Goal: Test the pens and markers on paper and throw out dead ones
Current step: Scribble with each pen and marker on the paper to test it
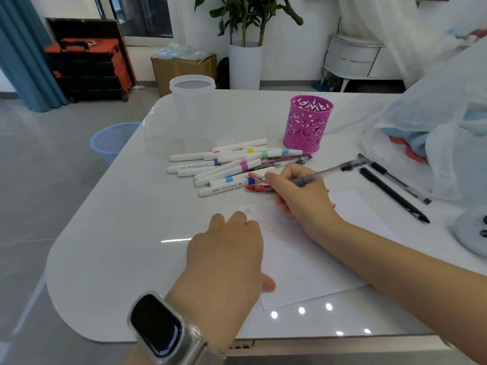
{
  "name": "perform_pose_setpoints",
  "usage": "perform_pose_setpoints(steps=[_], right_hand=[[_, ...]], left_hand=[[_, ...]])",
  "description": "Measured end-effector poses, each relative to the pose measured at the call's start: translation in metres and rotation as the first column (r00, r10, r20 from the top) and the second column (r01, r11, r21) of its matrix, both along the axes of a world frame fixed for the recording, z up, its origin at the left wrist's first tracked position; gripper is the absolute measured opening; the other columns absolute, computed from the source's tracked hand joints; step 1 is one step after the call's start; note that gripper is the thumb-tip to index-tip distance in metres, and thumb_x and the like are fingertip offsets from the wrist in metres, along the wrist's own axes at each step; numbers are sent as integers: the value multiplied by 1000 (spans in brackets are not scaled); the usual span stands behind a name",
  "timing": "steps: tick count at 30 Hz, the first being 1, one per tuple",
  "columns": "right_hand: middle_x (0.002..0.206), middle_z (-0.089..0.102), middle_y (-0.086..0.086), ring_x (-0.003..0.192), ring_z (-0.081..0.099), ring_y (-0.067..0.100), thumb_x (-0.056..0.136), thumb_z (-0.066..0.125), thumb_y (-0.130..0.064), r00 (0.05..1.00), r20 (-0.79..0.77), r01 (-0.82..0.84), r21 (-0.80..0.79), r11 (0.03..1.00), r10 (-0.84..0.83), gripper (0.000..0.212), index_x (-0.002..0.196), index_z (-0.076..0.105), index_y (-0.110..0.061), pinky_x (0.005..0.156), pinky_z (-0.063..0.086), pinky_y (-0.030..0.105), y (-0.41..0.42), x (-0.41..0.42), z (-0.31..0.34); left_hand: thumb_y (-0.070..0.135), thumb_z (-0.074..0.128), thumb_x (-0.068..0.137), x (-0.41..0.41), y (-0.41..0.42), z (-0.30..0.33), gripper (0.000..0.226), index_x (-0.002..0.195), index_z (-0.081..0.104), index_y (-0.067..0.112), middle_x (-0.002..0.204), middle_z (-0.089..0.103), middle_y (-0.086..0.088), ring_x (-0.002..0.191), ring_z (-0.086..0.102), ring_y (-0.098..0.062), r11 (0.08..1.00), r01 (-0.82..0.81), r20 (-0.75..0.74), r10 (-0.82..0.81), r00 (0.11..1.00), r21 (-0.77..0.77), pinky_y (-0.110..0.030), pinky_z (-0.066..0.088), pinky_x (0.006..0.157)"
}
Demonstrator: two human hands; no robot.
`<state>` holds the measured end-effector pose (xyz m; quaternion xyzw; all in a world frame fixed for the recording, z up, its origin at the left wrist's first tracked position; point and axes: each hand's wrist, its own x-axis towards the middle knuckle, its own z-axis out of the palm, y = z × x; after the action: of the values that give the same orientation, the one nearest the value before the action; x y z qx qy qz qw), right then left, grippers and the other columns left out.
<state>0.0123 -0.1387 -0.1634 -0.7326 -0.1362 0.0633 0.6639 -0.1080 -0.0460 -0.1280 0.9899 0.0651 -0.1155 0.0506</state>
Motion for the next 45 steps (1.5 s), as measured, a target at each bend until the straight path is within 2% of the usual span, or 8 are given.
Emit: perform_pose_setpoints(steps=[5,8,11,13,15,21,30,45], right_hand=[[51,54,5,42,42,11,77,77,-28,977,-185,-111,-4,994,109,31,60,57,-12,38,33,20,-21,-7,26],[43,47,2,38,37,13,86,68,-32,960,-207,-219,-141,966,187,43,50,55,-12,38,28,19,-31,-19,47],[37,44,-7,37,39,7,91,58,-29,942,-70,-329,-370,869,328,58,36,46,-20,44,32,20,-32,-40,61],[38,46,-9,39,44,2,91,54,-20,908,13,-369,-452,812,420,53,39,46,-22,47,37,19,-30,-57,67],[41,45,-8,42,45,5,88,52,-14,870,85,-380,-513,770,486,43,46,47,-23,46,40,25,-28,-70,71],[50,42,-4,51,39,10,85,54,-18,823,83,-409,-599,688,562,29,58,43,-17,55,38,34,-23,-84,66],[45,29,-6,45,29,10,81,68,-21,799,38,-446,-632,634,600,47,45,39,-19,50,27,26,-23,-86,68],[74,53,13,67,48,16,93,56,-40,764,-18,-554,-530,642,645,35,84,68,-8,70,46,44,-16,-83,62]], left_hand=[[42,42,96,1,11,4,37,129,45,27,129,44,7,119,43,-15,1000,-17,210,19,977,-11,-31,41,87],[41,33,98,5,8,16,32,118,54,29,117,58,8,110,54,-14,929,-66,526,263,809,-363,-28,44,86],[49,34,95,11,-1,34,32,97,60,31,96,68,10,89,66,-10,373,47,286,618,733,-927,-24,52,78],[52,34,93,11,-6,41,45,99,63,18,88,72,1,76,71,-12,-166,70,-38,572,819,-984,-24,57,69],[51,34,93,8,-8,45,53,93,63,7,69,65,-5,60,66,-17,-345,119,-83,518,851,-931,-22,56,57],[51,24,94,-2,-11,49,63,46,38,12,46,28,-3,42,30,-16,-390,236,18,487,873,-890,-25,29,43],[20,31,85,-3,0,54,45,41,20,22,48,2,3,51,1,-17,-530,304,-116,619,777,-791,-29,10,53],[24,32,95,-3,33,55,32,66,44,16,52,39,2,53,36,-14,-404,242,-135,710,691,-882,-27,32,59]])
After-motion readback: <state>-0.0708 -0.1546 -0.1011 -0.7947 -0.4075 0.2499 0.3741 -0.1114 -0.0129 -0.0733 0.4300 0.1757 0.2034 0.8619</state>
